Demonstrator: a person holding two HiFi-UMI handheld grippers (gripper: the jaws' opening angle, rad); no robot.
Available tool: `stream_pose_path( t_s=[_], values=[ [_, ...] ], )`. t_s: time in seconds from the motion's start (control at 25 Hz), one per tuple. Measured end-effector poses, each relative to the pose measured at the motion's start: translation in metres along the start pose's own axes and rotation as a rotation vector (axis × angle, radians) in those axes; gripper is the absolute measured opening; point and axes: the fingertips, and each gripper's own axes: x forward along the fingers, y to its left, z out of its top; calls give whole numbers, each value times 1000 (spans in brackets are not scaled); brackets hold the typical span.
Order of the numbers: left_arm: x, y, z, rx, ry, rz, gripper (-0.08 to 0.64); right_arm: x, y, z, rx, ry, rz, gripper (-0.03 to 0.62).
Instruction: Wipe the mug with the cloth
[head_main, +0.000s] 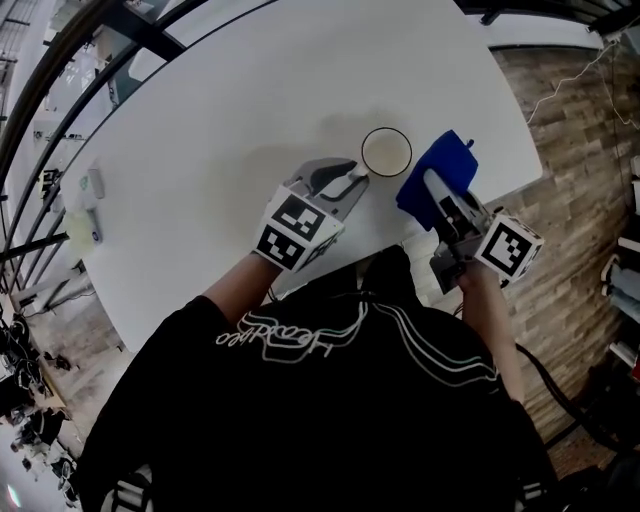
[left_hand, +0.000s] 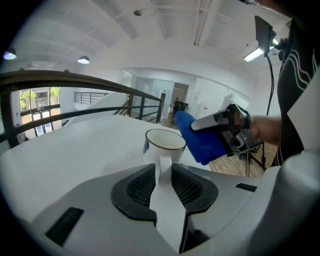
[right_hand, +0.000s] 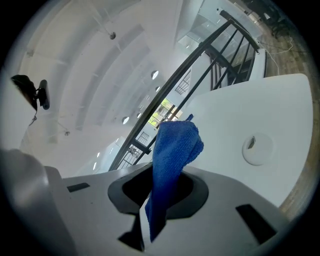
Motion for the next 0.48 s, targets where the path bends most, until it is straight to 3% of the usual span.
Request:
stream_pose_path(
  t_s=[0.48],
  values=[
    [0, 1, 1, 37, 16, 112, 77, 14, -7, 6, -2, 127, 111, 54]
  ],
)
